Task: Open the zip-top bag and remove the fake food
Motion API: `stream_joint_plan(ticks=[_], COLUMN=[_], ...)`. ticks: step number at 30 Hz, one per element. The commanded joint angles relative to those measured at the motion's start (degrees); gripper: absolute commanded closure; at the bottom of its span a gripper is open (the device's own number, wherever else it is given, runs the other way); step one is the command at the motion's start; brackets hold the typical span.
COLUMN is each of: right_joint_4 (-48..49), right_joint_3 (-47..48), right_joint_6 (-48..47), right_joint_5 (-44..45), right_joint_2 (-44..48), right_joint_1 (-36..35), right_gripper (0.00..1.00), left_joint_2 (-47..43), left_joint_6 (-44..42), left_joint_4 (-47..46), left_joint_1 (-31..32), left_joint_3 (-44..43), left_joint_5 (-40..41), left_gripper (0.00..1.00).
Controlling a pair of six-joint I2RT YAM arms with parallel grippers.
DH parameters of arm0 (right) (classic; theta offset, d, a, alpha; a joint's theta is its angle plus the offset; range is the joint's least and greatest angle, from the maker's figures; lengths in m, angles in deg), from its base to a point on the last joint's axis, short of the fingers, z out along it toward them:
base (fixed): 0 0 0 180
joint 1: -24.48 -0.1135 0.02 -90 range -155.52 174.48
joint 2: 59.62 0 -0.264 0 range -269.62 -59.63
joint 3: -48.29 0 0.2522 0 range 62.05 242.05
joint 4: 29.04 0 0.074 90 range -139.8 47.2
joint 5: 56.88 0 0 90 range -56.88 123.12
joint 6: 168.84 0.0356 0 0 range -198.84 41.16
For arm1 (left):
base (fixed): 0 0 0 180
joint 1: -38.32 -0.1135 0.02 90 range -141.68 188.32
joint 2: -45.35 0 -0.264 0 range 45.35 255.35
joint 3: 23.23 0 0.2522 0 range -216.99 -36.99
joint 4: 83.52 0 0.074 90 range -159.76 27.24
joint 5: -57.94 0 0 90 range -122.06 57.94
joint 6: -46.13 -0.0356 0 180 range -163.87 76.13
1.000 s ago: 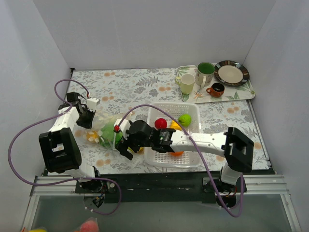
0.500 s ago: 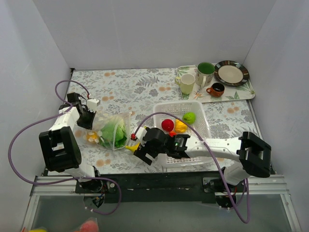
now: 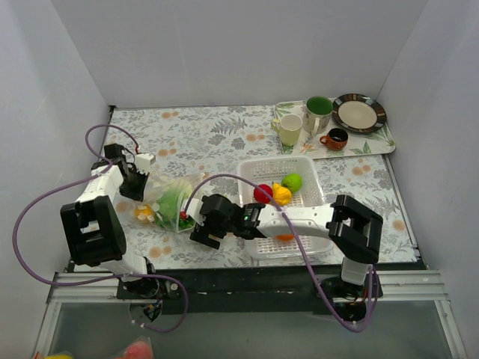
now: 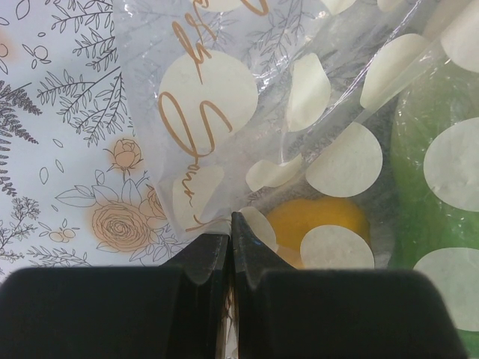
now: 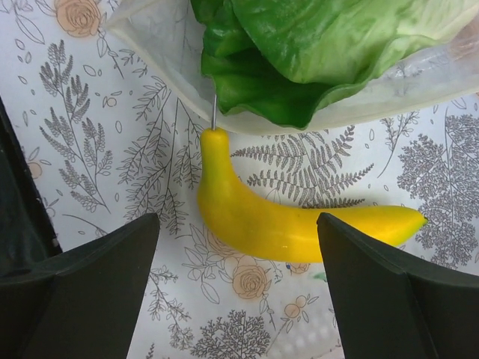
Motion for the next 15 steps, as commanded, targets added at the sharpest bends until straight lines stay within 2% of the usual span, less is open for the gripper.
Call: stream_joint_plan(ticks=[1,5,8,9,11,12,15], right_joint_4=[1.41,1.85,2.46,2.72,3.51,4.48,5.19], right_joint_3=[2.28,1.31,1.22,1.31,1.4,1.4,2.45], right_joint_6=[-2.19,-1.75,-1.22,-0.96,-0.26,-0.08,-0.6], right_joint_5=[-0.98,-0.98,-1.07,-0.81,-0.72,-0.46,0.6], right_joint_2=[-2.73,-5.54,-6.78,-6.78,-5.82,-5.21,-2.39], right_joint_1=[0.15,0.24,0.59,0.68,1.29,1.47,2.0], right_gripper=[0.07,0.12,0.35,0.5,0.73,0.98,0.99], left_joint_2=[0.1,0.1,0.1,-0.07,-0.25,-0.34,-0.6], left_joint_6=[0.05,0.14,0.23,0.14,0.05,0.05,0.23], left_joint_4=[0.39,0.39,0.66,0.66,0.74,0.75,0.83], left_joint_1=[0.22,0.22,0.14,0.14,0.22,0.14,0.14], left_joint_3=[-0.93,-1.19,-1.28,-1.28,-1.28,-1.11,-1.19], left_joint_5=[-0.93,-0.93,-1.02,-1.02,-1.02,-0.93,-0.93], left_gripper=[1.0,1.0,1.0,1.0,1.0,1.0,1.0])
